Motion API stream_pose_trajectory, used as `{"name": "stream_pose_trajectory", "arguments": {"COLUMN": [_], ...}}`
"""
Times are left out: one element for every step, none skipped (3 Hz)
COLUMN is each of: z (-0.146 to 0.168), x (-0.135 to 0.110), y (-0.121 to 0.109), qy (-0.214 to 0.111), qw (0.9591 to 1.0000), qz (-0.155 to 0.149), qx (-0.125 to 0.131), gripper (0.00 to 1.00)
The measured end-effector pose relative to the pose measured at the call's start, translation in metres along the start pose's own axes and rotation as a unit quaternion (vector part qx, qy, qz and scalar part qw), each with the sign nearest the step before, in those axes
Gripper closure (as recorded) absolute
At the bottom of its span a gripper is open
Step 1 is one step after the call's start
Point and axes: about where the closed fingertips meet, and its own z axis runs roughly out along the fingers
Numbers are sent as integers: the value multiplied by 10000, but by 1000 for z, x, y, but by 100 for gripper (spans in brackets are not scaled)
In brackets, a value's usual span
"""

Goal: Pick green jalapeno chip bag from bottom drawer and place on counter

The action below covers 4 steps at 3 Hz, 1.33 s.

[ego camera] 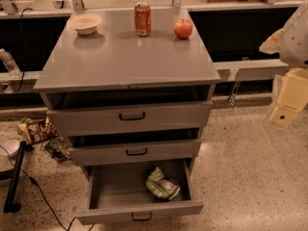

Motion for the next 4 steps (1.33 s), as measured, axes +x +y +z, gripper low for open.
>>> {"name": "stream_pose_trajectory", "arguments": {"z": [0,27,105,184], "x": [0,-9,-23,-49], "y": [0,-1,14,14], "qy": [0,-269,-860,-1288], "qw": [10000,9993,9904,9791], "qz": [0,265,969,1397], "qx": [1,-32,-490,-719], "gripper": [0,0,0,0]}}
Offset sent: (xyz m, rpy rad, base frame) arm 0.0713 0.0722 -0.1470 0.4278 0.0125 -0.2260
